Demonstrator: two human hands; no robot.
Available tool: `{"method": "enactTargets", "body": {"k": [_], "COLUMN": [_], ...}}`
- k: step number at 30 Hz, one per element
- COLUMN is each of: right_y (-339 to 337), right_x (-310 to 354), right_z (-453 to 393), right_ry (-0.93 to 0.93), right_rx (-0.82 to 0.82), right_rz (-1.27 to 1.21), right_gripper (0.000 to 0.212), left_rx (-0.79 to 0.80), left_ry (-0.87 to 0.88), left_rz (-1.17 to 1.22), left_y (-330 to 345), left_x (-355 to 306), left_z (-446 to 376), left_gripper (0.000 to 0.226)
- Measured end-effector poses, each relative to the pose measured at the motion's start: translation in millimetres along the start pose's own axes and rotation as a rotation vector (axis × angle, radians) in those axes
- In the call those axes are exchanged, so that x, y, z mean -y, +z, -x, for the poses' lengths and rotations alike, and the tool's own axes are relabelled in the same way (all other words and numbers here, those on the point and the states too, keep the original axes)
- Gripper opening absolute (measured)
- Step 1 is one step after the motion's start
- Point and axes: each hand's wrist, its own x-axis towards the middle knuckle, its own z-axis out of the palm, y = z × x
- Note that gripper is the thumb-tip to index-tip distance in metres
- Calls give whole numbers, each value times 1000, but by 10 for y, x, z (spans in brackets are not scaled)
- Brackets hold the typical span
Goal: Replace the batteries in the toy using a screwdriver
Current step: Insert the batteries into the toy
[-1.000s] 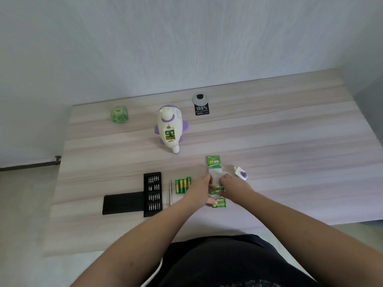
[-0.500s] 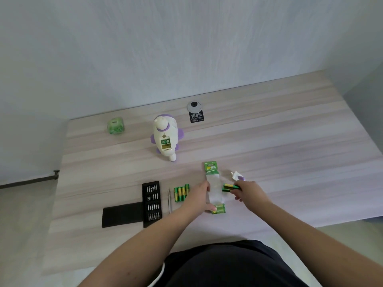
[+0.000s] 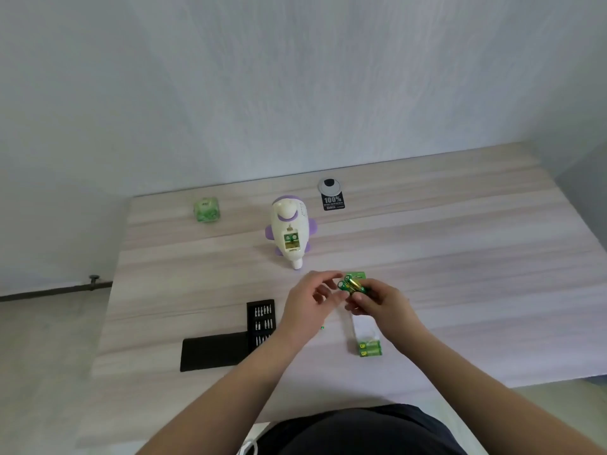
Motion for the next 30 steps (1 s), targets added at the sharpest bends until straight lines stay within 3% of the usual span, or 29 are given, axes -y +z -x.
{"method": "enactTargets", "body": {"k": [7, 15, 21, 26, 30], "right_y": [570, 951, 1031, 1036, 988], "right_x": [287, 396, 356, 353, 260], "right_z": [-28, -63, -102, -145, -192], "right_ry": [-111, -193, -264, -347, -337], "right_rx": [120, 133, 132, 116, 109], "right_rz": [-52, 137, 341, 488, 552], "right_gripper": [17, 18, 20, 17, 9], "left_rx": [-87, -149, -127, -86, -20], "left_ry": [128, 239, 194, 296, 381], "left_rz": [-1, 11, -37, -255, -414], "left_y": [-570, -928, -1023, -1063, -1036], "left_x": [-267, -195, -111, -50, -32], "left_z": [97, 207, 215, 142, 84], "left_gripper": [25, 20, 19, 30, 20]}}
